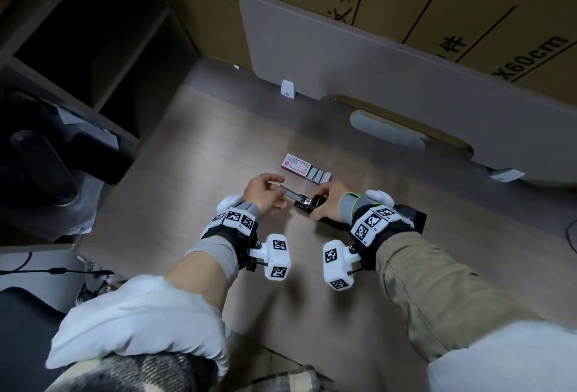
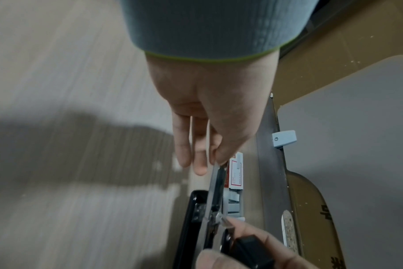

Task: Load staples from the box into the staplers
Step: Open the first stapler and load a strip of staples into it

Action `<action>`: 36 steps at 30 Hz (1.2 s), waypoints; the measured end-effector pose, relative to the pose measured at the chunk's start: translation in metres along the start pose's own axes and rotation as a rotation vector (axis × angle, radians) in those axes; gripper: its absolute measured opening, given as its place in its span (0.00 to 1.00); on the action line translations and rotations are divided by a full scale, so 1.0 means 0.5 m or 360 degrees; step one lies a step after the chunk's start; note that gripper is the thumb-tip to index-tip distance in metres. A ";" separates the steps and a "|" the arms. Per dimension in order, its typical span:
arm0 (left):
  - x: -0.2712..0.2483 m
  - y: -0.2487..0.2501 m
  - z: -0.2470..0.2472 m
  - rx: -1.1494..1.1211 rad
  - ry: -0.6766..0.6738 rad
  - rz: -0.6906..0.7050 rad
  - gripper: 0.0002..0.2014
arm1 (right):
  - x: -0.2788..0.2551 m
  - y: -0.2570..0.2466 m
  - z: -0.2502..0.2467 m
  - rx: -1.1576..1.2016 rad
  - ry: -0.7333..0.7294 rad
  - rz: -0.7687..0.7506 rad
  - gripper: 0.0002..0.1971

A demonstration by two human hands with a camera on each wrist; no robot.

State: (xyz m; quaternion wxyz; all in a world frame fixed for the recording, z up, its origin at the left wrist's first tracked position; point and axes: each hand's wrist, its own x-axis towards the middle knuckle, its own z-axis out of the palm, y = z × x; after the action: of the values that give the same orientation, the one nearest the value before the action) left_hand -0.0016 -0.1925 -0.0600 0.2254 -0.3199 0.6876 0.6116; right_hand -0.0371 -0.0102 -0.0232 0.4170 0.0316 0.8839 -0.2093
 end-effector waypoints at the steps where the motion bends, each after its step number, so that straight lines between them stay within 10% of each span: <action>1: 0.005 0.004 -0.002 0.0033 -0.0043 -0.0035 0.12 | 0.006 -0.003 0.000 -0.0048 -0.0032 0.0023 0.19; 8: 0.031 0.030 0.008 0.0303 -0.0514 -0.0198 0.11 | 0.032 0.029 -0.013 -0.0188 -0.0112 0.0269 0.24; 12: 0.059 0.036 0.009 0.0279 -0.0377 -0.0153 0.08 | 0.044 0.021 -0.021 -0.0211 -0.0160 0.0340 0.34; 17: 0.104 0.057 -0.001 0.0372 -0.0188 0.0274 0.15 | 0.083 -0.014 -0.045 0.0054 0.0208 0.0294 0.09; 20: 0.123 0.071 -0.009 0.0531 -0.0233 0.0441 0.24 | 0.120 -0.015 -0.031 0.0190 0.0324 0.0410 0.12; 36: 0.204 0.111 0.028 0.1100 -0.0401 0.0489 0.23 | 0.200 0.069 -0.067 0.0426 0.0277 0.0602 0.20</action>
State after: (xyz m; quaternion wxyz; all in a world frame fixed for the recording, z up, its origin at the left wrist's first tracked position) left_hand -0.1132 -0.1926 -0.0949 0.3082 -0.0411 0.8598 0.4051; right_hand -0.1184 0.0226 -0.0915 0.3631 0.2694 0.8593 -0.2393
